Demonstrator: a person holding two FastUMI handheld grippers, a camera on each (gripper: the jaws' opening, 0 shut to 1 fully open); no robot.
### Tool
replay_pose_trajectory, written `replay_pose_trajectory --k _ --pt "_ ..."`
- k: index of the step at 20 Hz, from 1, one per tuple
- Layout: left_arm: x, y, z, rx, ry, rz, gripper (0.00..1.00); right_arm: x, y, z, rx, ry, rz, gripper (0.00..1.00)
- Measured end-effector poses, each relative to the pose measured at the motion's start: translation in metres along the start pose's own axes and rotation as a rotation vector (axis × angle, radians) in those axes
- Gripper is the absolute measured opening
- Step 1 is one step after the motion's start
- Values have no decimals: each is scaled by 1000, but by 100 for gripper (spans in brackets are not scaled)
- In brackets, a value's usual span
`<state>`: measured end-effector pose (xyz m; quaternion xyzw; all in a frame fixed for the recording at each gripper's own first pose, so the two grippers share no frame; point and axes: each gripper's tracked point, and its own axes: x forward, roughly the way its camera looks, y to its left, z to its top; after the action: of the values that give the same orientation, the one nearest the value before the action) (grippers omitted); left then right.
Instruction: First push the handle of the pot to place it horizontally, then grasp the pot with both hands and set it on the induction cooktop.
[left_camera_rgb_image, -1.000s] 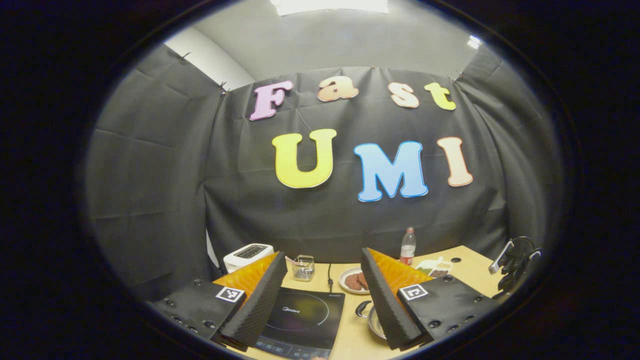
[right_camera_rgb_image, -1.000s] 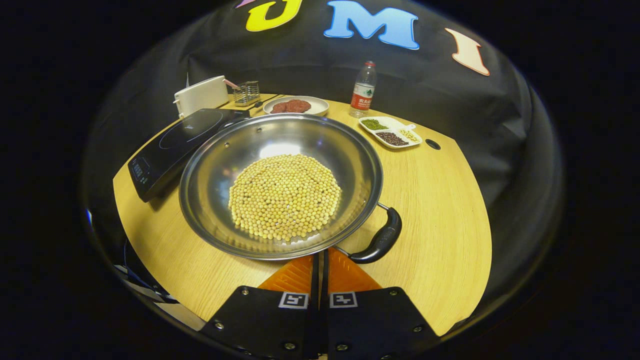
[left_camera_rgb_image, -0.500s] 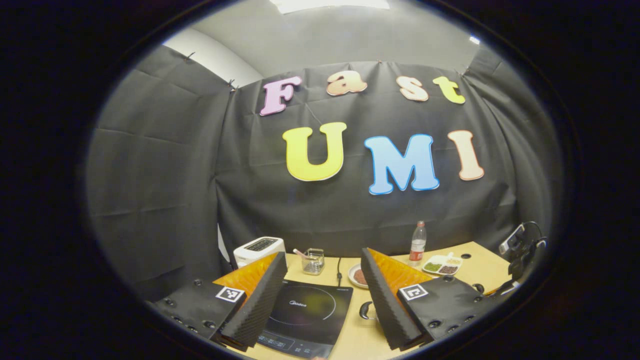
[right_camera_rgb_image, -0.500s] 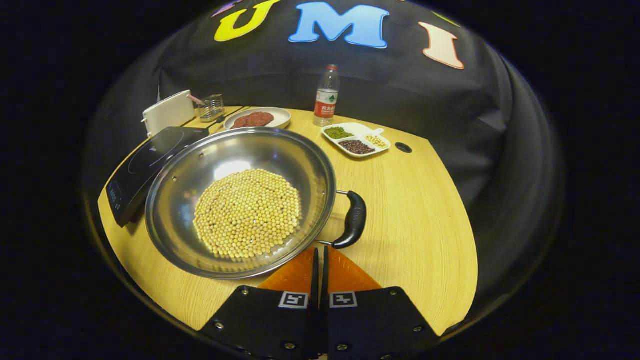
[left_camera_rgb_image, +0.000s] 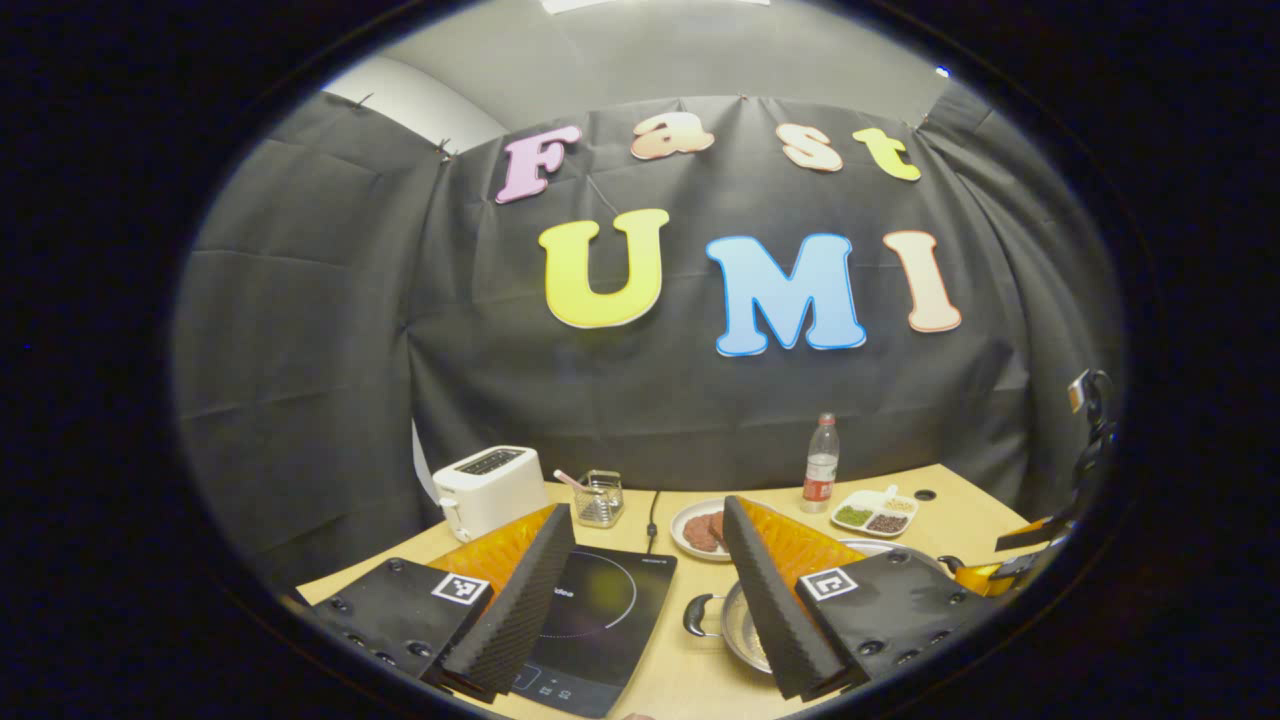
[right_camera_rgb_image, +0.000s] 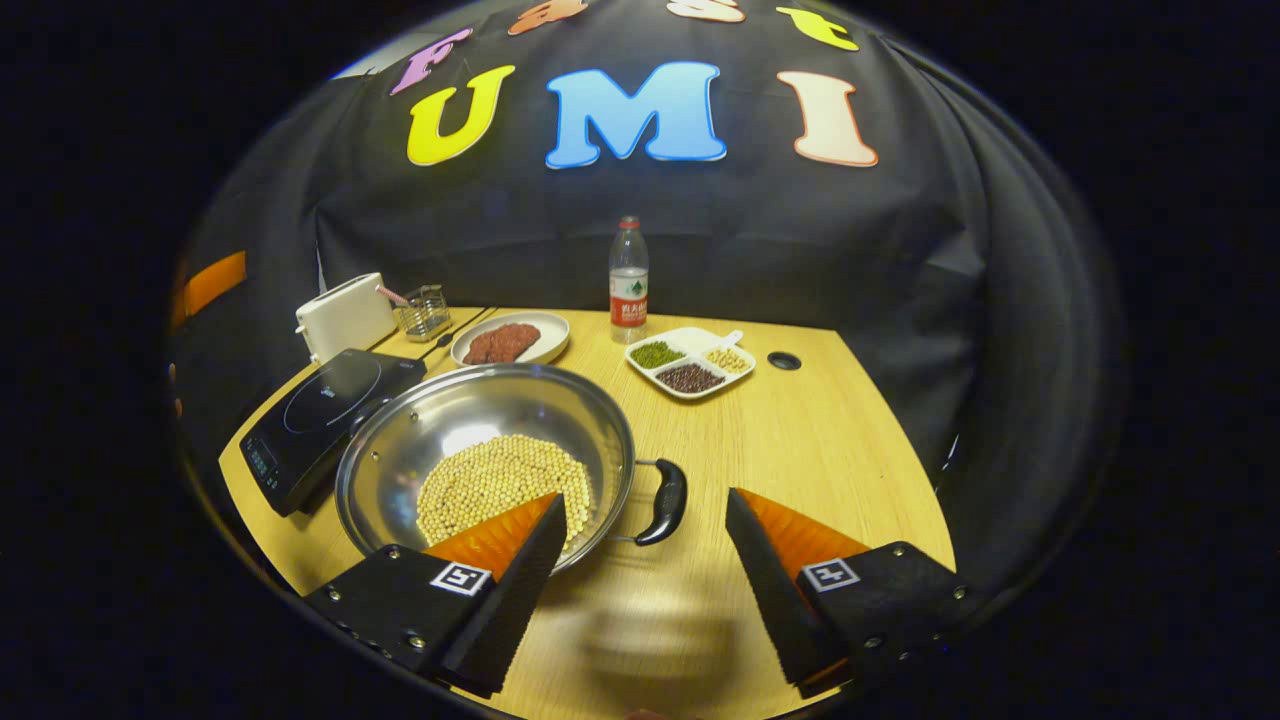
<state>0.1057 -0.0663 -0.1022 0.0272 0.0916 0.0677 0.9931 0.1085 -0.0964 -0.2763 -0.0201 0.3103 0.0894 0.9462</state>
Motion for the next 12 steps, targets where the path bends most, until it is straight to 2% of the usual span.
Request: replay_pose_trajectory --k 2,6,8,9,11,12 --pt "10 -7 -11 16 26 -25 100 -1 -1 7 -6 -35 -4 97" --pt "33 -28 -48 21 110 -106 100 6 3 5 6 -23 -12 97" --pt "44 -35 -72 5 169 -143 100 11 4 5 9 -20 -29 97" --pt "50 -39 -83 -6 195 -162 94 14 4 5 12 -17 -40 97" --pt "62 -44 -103 -14 247 -195 100 19 4 3 24 -6 -67 97" --pt "69 -46 -111 -15 266 -211 98 22 5 3 33 1 -82 97"
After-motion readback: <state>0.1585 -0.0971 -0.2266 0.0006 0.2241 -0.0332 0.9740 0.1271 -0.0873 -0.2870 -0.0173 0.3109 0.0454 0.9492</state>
